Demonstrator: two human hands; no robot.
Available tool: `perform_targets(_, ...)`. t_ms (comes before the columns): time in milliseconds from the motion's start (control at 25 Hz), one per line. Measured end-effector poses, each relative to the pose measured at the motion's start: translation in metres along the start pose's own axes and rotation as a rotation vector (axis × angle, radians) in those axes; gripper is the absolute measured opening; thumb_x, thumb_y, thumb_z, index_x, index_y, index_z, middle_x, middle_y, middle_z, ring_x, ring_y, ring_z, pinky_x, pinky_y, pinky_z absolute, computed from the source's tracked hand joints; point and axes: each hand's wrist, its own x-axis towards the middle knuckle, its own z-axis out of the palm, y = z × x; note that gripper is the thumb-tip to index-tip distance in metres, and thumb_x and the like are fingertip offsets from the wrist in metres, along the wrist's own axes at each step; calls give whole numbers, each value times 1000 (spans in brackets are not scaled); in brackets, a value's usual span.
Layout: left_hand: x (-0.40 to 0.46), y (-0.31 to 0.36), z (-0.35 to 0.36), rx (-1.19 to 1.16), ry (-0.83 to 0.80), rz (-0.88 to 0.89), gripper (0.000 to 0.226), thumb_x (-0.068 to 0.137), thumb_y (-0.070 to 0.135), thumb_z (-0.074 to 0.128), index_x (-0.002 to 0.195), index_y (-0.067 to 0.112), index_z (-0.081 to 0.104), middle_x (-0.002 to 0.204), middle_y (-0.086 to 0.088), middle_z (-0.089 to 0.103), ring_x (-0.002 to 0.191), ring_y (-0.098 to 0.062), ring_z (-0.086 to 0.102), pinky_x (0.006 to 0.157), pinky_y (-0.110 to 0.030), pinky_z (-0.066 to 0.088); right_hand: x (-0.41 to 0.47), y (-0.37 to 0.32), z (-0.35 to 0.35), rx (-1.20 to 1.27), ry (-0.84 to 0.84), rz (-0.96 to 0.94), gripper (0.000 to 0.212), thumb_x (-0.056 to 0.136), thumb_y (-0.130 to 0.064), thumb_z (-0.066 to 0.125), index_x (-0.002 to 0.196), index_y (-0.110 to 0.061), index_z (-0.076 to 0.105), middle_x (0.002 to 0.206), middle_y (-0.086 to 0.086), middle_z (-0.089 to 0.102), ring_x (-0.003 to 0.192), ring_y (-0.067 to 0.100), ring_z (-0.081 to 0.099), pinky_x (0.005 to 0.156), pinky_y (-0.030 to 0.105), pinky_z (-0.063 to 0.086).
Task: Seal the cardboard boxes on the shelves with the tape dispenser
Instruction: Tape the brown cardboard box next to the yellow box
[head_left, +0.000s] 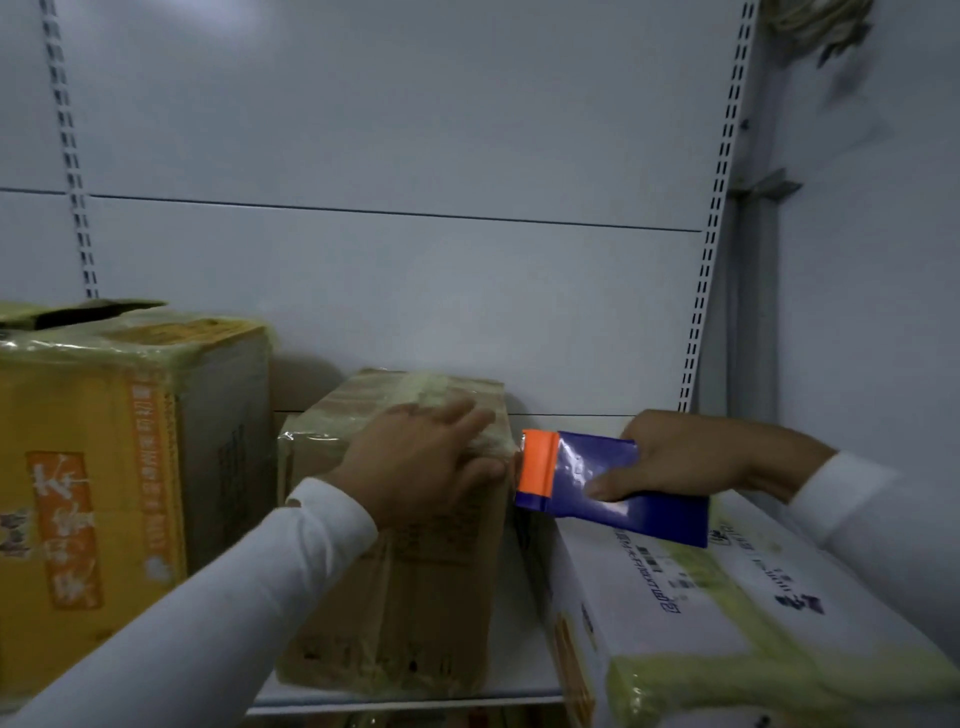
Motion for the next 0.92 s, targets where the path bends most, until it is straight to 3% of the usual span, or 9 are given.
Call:
perform_targets(80, -2, -3, 8, -50, -34, 45, 62, 89, 68, 16, 130, 34, 48, 132, 9, 56, 111, -23, 59, 84, -34, 48, 5, -4, 2, -89, 12, 49, 49, 81, -59, 69, 84, -11, 66, 78, 5, 72, 62, 14, 64, 56, 23, 44)
perform_targets(360, 2, -10, 17, -63, -8, 51, 70, 84, 68, 7, 128, 37, 50, 129, 11, 60, 108, -25, 62, 79, -38, 52, 6, -35, 9, -500, 223, 117, 53, 74, -69, 66, 67, -21, 45, 65, -3, 52, 56, 13, 50, 49, 25, 33)
perform_targets(560, -6, -8, 4, -107, -15, 83, 67, 87, 67, 10, 125, 36, 55, 128, 10, 60, 107, -25, 63, 81, -38, 52, 9, -19, 29, -720, 405, 134, 37, 80, -53, 63, 74, -19, 48, 67, -4, 49, 56, 15, 45, 56, 27, 33)
perform_targets(680, -15, -13, -3, -185, -30, 85, 64, 85, 70, 16, 121, 37, 57, 123, 9, 64, 107, -24, 63, 83, -35, 51, 15, 11, 38, -543, 420, 213, 45, 83, -61, 59, 73, -19, 45, 71, -5, 54, 59, 13, 49, 51, 26, 32)
perform_targets(760, -4, -4, -4, -151, -60, 14, 69, 78, 79, 15, 104, 32, 58, 97, 7, 69, 87, -25, 65, 68, -32, 47, 19, 14, 39, -495, 515, 169, 51, 81, -68, 56, 66, -22, 41, 63, -7, 50, 51, 8, 45, 45, 24, 26)
perform_targets(840, 8, 19, -2, -91, -47, -103, 70, 71, 86, 21, 87, 26, 52, 75, 7, 57, 68, -22, 56, 59, -31, 38, 22, 15, 40, -464, 554, 123, 53, 78, -72, 56, 64, -23, 42, 59, -7, 49, 48, 8, 45, 43, 24, 25)
perform_targets(920, 10, 39, 7, -35, 5, -194, 54, 78, 72, 34, 95, 23, 49, 86, 2, 58, 80, -25, 58, 67, -34, 40, 18, 18, 43, -380, 513, 127, 55, 77, -73, 57, 63, -21, 44, 57, -6, 51, 47, 10, 47, 44, 24, 28)
